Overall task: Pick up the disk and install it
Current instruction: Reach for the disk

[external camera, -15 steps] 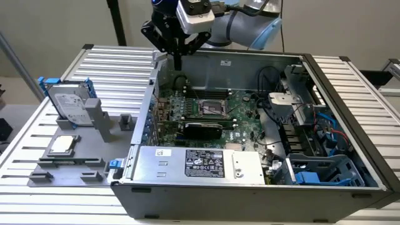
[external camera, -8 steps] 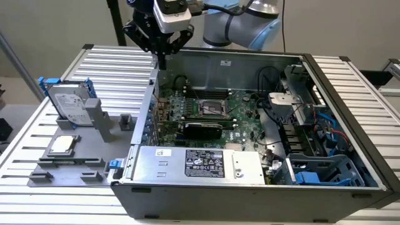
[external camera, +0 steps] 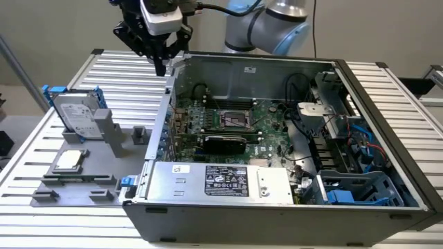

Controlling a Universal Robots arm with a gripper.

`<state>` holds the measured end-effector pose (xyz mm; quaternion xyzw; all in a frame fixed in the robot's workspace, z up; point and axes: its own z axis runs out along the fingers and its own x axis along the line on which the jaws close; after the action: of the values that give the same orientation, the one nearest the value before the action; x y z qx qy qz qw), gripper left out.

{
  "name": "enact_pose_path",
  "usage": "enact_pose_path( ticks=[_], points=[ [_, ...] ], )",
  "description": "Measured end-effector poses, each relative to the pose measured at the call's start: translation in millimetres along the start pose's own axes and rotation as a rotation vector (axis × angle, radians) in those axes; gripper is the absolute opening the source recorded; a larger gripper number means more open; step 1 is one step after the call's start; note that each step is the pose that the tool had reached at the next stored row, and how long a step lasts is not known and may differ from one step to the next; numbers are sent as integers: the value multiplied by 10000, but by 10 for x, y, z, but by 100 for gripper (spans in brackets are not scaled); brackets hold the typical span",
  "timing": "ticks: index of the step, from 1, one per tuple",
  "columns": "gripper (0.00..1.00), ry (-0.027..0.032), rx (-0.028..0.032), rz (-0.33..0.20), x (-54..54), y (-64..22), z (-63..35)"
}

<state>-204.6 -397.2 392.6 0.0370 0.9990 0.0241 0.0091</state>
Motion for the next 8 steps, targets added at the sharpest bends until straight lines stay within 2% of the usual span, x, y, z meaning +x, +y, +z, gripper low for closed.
enact_pose_path(
  ticks=[8],
  points=[
    [0, 20, 2, 1, 365, 38, -1]
  ],
)
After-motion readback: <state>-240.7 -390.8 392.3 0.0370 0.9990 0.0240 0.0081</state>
